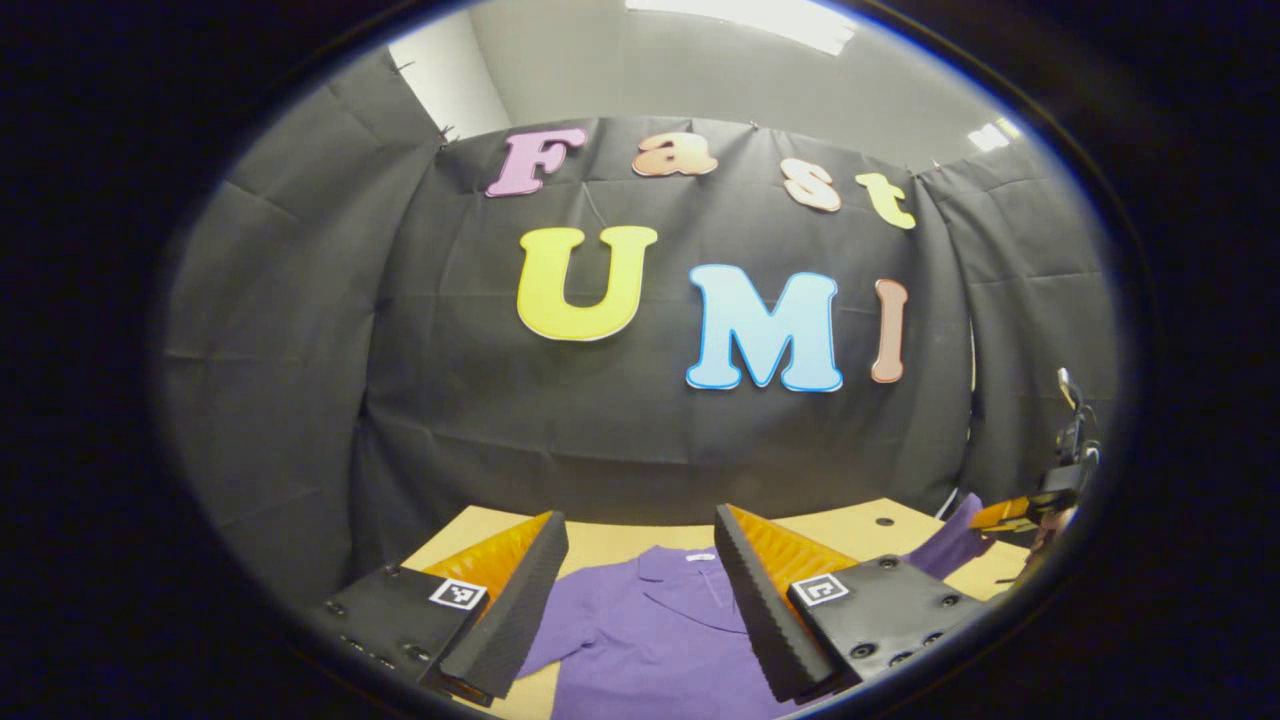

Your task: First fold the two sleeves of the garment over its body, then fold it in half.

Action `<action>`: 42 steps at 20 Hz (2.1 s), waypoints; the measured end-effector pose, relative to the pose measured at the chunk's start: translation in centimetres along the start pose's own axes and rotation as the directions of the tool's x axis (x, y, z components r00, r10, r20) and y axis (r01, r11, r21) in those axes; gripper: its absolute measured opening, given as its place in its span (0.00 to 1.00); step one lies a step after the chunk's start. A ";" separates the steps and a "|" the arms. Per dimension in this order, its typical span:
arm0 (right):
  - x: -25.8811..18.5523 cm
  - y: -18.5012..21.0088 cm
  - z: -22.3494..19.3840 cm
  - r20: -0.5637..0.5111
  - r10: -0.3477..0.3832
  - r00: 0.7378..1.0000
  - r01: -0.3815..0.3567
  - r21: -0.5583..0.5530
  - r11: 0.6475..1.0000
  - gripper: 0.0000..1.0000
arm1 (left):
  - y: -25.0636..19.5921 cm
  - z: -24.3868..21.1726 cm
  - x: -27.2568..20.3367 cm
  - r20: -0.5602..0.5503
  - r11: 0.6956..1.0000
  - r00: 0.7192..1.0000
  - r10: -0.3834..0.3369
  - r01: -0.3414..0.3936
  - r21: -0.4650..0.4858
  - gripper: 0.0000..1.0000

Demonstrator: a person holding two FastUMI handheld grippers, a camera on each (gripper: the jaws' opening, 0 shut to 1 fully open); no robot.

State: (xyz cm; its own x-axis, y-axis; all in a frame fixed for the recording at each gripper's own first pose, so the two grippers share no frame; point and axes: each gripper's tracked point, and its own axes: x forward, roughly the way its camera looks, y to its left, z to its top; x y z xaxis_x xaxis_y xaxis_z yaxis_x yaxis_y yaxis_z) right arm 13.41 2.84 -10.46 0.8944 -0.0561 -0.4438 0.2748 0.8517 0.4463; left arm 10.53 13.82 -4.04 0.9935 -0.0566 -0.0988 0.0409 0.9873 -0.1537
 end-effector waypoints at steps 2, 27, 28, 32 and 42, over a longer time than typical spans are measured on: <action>0.4 2.9 0.0 0.015 0.040 0.999 -0.040 0.004 0.999 0.01 | 1.4 -0.3 -0.1 -0.006 1.000 1.000 -0.004 0.004 -0.011 0.94; 9.3 22.8 -15.6 -0.302 0.381 0.874 -0.380 0.065 0.923 0.04 | 12.3 -5.6 -4.3 -0.116 0.954 0.949 0.292 -0.297 -0.029 0.94; 8.9 22.5 -15.4 -0.299 0.373 0.878 -0.377 0.049 0.925 0.04 | 12.6 -6.0 -4.5 -0.127 0.950 0.944 0.304 -0.311 -0.040 0.94; 7.4 20.4 -12.5 -0.230 0.320 0.919 -0.347 -0.088 0.934 0.04 | 15.6 -9.0 -5.1 -0.177 0.907 0.900 0.398 -0.415 -0.068 0.94; 2.1 14.3 -3.9 -0.033 0.243 0.969 -0.238 -0.359 0.902 0.98 | 27.5 -18.0 -12.3 -0.347 0.685 0.658 0.668 -0.726 -0.057 0.95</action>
State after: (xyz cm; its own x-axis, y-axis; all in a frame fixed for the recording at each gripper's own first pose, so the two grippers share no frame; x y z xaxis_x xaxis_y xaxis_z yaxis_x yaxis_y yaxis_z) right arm 17.80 16.94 -8.04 0.9221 0.1698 -0.3476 -0.0919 0.9689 0.2295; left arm -2.49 38.97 -24.71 0.6443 0.5706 -0.5092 -0.6992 0.7092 -0.0901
